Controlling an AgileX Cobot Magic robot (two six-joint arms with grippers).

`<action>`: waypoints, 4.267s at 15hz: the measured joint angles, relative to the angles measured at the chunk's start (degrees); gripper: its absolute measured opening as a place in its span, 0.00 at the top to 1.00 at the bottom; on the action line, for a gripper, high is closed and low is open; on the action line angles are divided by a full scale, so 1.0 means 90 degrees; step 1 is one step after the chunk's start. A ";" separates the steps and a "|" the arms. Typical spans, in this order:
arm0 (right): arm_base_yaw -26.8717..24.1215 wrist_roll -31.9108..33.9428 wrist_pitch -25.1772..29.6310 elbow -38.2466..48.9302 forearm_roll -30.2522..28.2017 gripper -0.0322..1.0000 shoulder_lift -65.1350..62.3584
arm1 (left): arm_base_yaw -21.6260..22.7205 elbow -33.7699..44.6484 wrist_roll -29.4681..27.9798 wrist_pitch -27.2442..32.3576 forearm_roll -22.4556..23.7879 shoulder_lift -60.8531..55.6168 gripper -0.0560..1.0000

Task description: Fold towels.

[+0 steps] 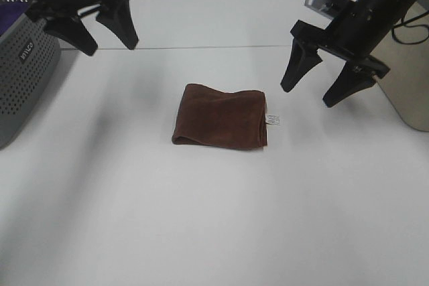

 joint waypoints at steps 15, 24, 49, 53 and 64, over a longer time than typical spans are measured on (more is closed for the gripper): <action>0.0910 0.1267 -0.0267 0.4488 -0.2317 0.21 -0.6182 | -0.0006 0.5838 -0.1044 0.0223 0.2496 -0.7977 0.27; 0.0910 0.0420 -0.0834 0.6755 -0.2355 0.21 -1.0135 | -0.0006 0.8085 -0.0210 -0.0560 0.2101 -1.0065 0.27; -0.0382 0.0331 -0.0834 0.6780 -0.2165 0.25 -1.2249 | 0.1350 0.8219 0.0611 -0.0809 0.1528 -1.2567 0.27; -0.0382 0.0331 -0.0821 0.6786 -0.2094 0.25 -1.2942 | 0.1369 0.8219 0.0611 -0.0796 0.1515 -1.2783 0.27; -0.0382 0.0331 -0.0821 0.6786 -0.2044 0.25 -1.2974 | 0.1369 0.8219 0.0611 -0.0789 0.1515 -1.2783 0.27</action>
